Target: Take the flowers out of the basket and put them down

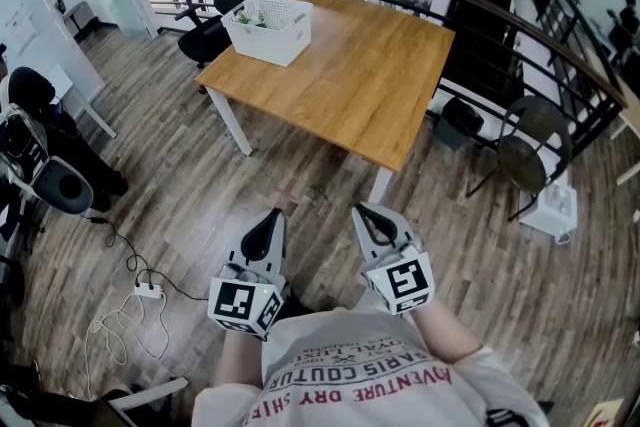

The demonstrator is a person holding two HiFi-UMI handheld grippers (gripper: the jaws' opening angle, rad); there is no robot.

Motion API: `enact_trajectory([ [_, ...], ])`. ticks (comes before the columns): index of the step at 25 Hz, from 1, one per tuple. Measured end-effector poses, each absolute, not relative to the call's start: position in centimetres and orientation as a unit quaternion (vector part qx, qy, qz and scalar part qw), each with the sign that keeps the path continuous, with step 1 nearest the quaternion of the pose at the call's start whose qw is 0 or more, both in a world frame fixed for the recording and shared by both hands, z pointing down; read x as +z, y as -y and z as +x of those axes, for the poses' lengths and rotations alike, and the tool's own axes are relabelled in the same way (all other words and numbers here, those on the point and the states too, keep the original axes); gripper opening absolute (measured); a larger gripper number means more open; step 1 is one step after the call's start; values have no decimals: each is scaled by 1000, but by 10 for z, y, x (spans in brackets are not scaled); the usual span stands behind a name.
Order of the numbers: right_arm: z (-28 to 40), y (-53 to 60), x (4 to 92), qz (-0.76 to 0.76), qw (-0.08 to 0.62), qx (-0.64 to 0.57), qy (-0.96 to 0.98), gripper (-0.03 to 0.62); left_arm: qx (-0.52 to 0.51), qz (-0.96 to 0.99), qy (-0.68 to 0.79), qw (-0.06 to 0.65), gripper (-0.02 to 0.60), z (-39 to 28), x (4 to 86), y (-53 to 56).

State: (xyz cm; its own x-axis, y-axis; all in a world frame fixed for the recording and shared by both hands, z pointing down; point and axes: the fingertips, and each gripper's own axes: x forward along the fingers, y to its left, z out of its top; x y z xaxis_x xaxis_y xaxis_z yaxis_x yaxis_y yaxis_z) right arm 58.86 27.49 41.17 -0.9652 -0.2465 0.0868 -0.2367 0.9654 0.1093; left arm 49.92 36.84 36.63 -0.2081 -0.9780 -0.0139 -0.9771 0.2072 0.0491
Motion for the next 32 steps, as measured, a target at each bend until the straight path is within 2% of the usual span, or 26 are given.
enact_trajectory([
  [8,585,-263,406,139,45,-49,988,28,-22,639,769,9,25,498,364,-366],
  [20,541,-273,428,127,64,8,990,28,-28,634,771,43,25,450,384,-369],
  [25,492,-271,430,130,76,6,989,28,-35,639,768,42,25,400,382,-367],
  [32,378,-279,423,137,76,5,988,28,-38,638,769,38,25,281,374,-380],
])
